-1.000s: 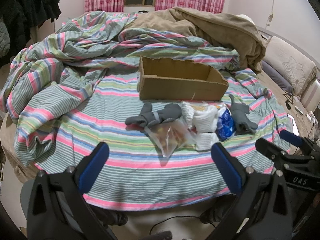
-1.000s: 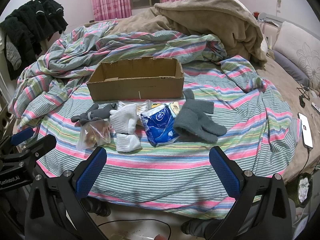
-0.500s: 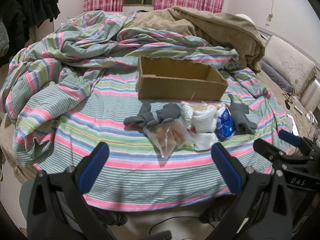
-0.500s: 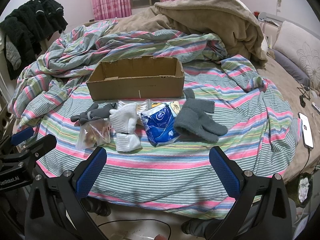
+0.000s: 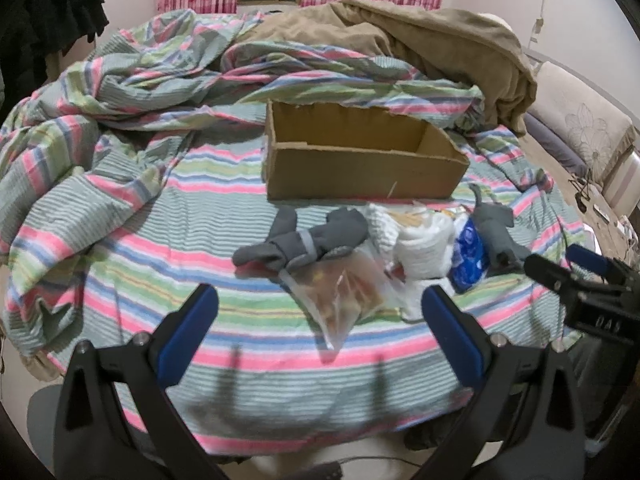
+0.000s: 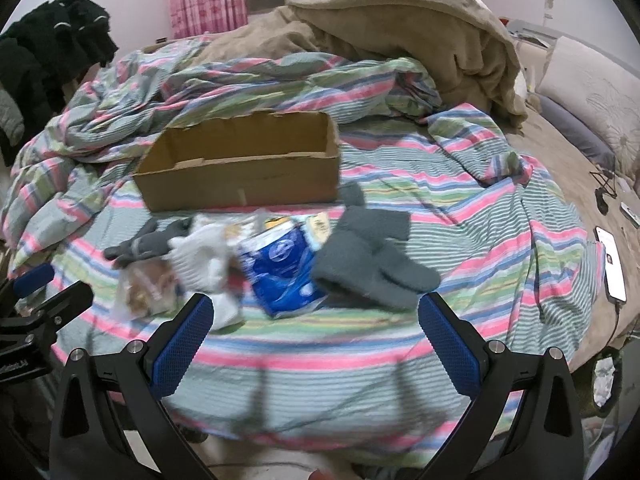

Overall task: Organize objects
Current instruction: 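Grasp the snack bag with the left tool while the right tool grasps the grey glove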

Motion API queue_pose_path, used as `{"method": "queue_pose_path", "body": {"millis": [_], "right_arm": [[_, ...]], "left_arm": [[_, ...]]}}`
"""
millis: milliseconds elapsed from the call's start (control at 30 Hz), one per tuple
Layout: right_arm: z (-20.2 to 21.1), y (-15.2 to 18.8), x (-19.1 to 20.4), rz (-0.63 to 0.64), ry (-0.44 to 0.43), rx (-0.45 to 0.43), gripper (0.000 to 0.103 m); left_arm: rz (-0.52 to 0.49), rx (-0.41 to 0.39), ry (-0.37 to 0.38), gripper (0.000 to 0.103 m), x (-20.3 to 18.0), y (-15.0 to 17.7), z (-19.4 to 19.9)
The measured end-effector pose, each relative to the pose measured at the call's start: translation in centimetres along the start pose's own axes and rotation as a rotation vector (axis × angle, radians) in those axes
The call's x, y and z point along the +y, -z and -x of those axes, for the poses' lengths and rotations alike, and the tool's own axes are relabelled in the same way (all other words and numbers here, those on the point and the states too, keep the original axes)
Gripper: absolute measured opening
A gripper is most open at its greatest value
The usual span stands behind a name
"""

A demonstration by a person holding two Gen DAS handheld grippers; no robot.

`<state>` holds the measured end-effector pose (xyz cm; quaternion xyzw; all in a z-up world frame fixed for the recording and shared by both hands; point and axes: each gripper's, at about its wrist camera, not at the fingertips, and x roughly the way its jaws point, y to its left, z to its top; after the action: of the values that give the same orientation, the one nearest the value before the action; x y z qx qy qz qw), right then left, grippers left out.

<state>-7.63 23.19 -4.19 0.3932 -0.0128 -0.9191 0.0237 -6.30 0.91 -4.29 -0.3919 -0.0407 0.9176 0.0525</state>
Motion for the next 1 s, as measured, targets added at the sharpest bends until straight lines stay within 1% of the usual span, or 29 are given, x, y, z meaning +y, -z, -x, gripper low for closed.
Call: {"method": "queue_pose_path", "body": {"millis": [233, 300, 533, 600, 633, 667, 700, 767, 833, 867, 967, 1000], "right_arm": [[-4.2, -1.6, -3.0, -0.037, 0.043, 0.036, 0.103], [-5.4, -2.0, -3.9, -0.055, 0.048, 0.047, 0.103], [-9.3, -2.4, -5.1, -0.082, 0.002, 0.11, 0.102], [-9.9, -2.0, -5.1, -0.089, -0.038, 0.123, 0.096], [-10.3, -1.8, -5.2, -0.097, -0.064, 0.129, 0.092], [-10.4, -1.7, -5.4, -0.106, -0.095, 0.128, 0.086], [-10.4, -1.7, -5.3, -0.11, -0.122, 0.128, 0.082], [-10.6, -1.7, -5.3, -0.112, -0.182, 0.132, 0.064], [-10.5, -1.6, -5.2, -0.111, -0.192, 0.126, 0.06], [-10.3, -1.6, -5.2, -0.109, -0.198, 0.123, 0.055], [-9.4, -1.6, -5.5, -0.116, -0.228, 0.11, 0.049], [-9.0, -1.6, -5.6, -0.118, -0.235, 0.102, 0.049]], "left_arm": [[0.002, 0.065, 0.04, 0.101, -0.4, -0.1, -4.0], [0.014, 0.094, 0.058, 0.095, -0.6, 0.0, -5.2], [0.002, 0.15, 0.07, 0.089, -1.8, 0.8, -8.0], [-0.009, 0.162, 0.072, 0.082, -2.3, 1.0, -8.5], [-0.012, 0.168, 0.072, 0.076, -2.4, 1.0, -8.6], [-0.017, 0.168, 0.07, 0.072, -2.7, 1.1, -8.7], [-0.021, 0.163, 0.065, 0.068, -2.9, 1.2, -8.7], [-0.029, 0.159, 0.056, 0.063, -3.2, 1.3, -8.5], [-0.031, 0.155, 0.047, 0.06, -3.4, 1.4, -8.2], [-0.031, 0.151, 0.042, 0.057, -3.5, 1.4, -8.0], [-0.02, 0.144, 0.033, 0.055, -3.3, 1.4, -7.0], [-0.019, 0.142, 0.029, 0.054, -3.3, 1.4, -6.7]]}}
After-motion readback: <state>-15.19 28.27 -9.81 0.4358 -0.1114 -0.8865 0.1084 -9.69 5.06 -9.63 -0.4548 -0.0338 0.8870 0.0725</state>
